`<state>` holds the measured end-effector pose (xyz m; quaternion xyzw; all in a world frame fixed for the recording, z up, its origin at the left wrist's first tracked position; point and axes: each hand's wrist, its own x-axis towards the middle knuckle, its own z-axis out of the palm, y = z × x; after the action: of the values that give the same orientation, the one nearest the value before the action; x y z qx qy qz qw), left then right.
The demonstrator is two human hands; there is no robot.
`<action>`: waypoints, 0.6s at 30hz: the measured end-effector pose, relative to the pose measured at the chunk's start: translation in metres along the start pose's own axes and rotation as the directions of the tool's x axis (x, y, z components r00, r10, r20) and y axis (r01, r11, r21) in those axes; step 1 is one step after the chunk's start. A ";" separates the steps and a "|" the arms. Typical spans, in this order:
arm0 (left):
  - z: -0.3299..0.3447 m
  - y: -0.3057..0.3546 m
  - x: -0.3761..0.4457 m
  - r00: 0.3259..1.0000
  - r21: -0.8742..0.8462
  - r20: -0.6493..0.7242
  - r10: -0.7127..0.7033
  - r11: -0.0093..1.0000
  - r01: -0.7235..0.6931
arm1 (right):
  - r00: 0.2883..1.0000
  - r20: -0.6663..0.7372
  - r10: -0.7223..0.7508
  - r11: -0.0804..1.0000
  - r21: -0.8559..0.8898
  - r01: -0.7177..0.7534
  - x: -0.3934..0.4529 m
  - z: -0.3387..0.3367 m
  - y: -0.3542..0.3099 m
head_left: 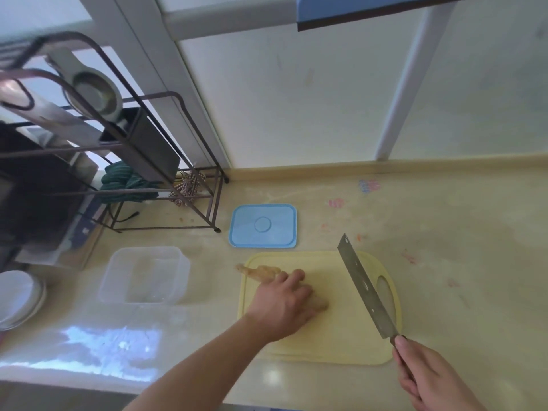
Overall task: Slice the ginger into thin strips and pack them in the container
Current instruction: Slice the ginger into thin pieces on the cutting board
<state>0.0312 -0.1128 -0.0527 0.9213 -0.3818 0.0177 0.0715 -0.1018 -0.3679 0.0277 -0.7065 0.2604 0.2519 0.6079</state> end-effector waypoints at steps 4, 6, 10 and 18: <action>0.002 0.036 0.010 0.936 -0.029 -0.013 -0.351 0.936 0.351 | 1.000 0.013 0.026 0.999 -0.030 -0.026 0.007 -0.002 -0.005; 0.000 0.043 0.013 0.917 -0.028 -0.008 -0.399 0.917 0.399 | 0.998 0.046 0.035 0.996 -0.083 -0.032 0.010 -0.001 -0.005; 0.000 0.042 0.015 0.939 -0.025 -0.037 -0.343 0.939 0.342 | 0.994 0.103 0.042 0.972 -0.233 -0.017 0.011 0.005 0.001; 0.019 0.037 0.017 0.969 -0.203 -0.079 -0.233 0.956 0.213 | 0.982 0.085 0.170 0.958 -0.248 -0.145 0.020 0.015 0.000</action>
<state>0.0172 -0.1534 -0.0652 0.9451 -0.2711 0.0195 0.1814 -0.0880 -0.3545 0.0126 -0.7377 0.2510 0.3660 0.5088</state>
